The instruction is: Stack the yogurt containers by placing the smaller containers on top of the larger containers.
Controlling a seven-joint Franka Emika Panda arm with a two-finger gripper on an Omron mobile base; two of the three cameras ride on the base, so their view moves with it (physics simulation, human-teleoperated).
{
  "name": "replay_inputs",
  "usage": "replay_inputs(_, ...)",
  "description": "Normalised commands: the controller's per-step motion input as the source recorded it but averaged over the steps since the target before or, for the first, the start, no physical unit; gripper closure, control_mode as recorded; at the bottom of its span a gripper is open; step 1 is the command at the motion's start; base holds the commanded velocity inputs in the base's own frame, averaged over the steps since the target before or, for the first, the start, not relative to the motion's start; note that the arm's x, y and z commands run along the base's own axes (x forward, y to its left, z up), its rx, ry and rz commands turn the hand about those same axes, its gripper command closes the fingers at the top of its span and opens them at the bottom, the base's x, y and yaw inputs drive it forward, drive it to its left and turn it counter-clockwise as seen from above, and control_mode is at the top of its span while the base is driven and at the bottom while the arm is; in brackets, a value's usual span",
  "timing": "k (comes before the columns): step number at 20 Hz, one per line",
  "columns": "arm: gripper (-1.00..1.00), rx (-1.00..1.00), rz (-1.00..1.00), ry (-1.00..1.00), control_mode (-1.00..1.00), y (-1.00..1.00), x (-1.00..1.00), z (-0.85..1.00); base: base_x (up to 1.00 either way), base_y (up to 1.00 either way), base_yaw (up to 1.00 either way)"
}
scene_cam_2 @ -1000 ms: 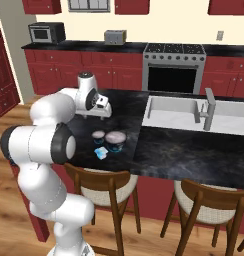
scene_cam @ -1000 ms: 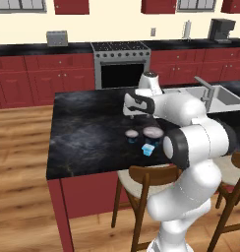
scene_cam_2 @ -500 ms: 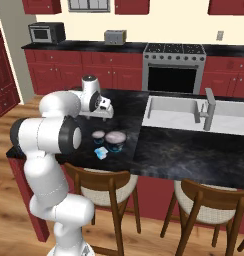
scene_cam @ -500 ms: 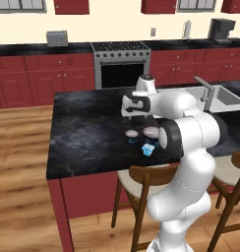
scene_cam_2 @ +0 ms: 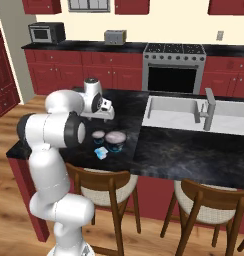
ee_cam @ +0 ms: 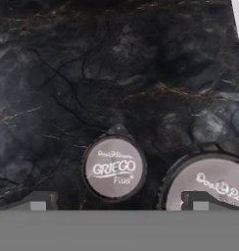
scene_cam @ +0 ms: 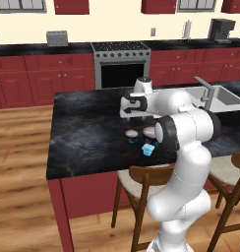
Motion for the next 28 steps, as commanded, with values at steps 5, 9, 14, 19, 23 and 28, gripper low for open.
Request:
replay_inputs(5, -1.0, 0.0, 0.0, 0.0, -1.0, 0.02, 0.03, -0.14, 0.0, 0.0, 0.0)
replay_inputs(9, -1.0, 0.0, 0.0, 0.01, -1.0, 0.01, 0.0, -0.19, 0.0, 0.0, 0.0)
replay_inputs(14, -1.0, 0.0, 0.0, 0.0, -1.0, 0.03, 0.0, -0.27, 0.0, 0.0, 0.0)
replay_inputs(19, -1.0, 0.0, 0.0, 0.01, -1.0, 0.09, 0.0, -0.26, 0.0, 0.0, 0.0)
replay_inputs(23, -1.0, 0.0, 0.0, 0.0, -1.0, 0.03, 0.03, -0.16, 0.0, 0.0, 0.0)
replay_inputs(28, -1.0, 0.0, 0.0, 0.0, -1.0, 0.01, 0.03, -0.12, 0.0, 0.0, 0.0)
